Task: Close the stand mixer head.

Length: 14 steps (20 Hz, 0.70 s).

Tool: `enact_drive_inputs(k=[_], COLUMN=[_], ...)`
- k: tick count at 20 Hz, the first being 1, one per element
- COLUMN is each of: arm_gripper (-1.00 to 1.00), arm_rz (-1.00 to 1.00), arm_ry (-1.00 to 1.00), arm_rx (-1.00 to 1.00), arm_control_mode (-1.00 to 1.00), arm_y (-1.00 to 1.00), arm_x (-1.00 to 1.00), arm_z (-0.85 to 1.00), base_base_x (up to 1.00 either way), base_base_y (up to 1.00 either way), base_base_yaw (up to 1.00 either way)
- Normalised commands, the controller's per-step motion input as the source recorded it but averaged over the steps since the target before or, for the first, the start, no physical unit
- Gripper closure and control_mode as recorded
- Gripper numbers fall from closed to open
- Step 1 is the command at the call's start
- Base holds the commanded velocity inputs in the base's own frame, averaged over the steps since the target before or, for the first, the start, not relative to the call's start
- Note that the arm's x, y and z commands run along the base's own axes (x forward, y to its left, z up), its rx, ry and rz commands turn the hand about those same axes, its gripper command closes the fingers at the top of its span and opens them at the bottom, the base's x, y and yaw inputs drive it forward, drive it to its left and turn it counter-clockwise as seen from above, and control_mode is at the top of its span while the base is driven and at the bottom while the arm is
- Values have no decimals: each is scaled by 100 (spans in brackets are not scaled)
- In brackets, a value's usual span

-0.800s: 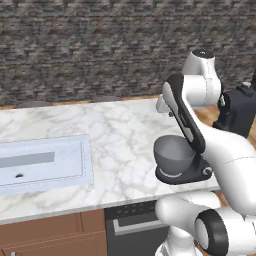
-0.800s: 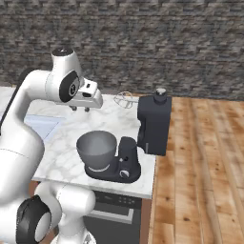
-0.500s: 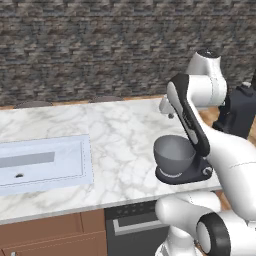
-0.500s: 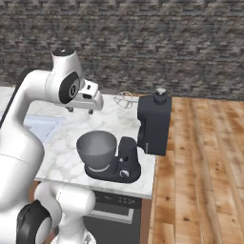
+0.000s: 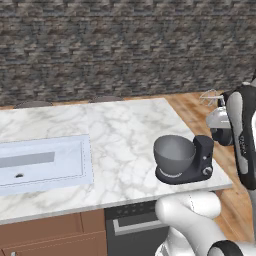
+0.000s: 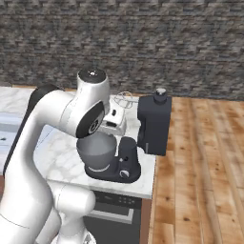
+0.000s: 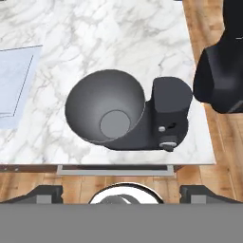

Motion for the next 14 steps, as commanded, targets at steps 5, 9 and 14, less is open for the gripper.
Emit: enact_drive_inputs(k=[5,9,14], arm_gripper=[-100,-100,-100], arm_rz=[-1,-5,0], arm_ry=[-8,-12,-8], arm_rx=[9,8,3], arm_control_mode=[-100,-100,-100], arm_y=[-100,-100,-100], arm_x=[-71,-61,-13], arm_z=[0,0,0], base_base_x=[0,0,0], base_base_y=[0,0,0], base_base_yaw=[0,0,0])
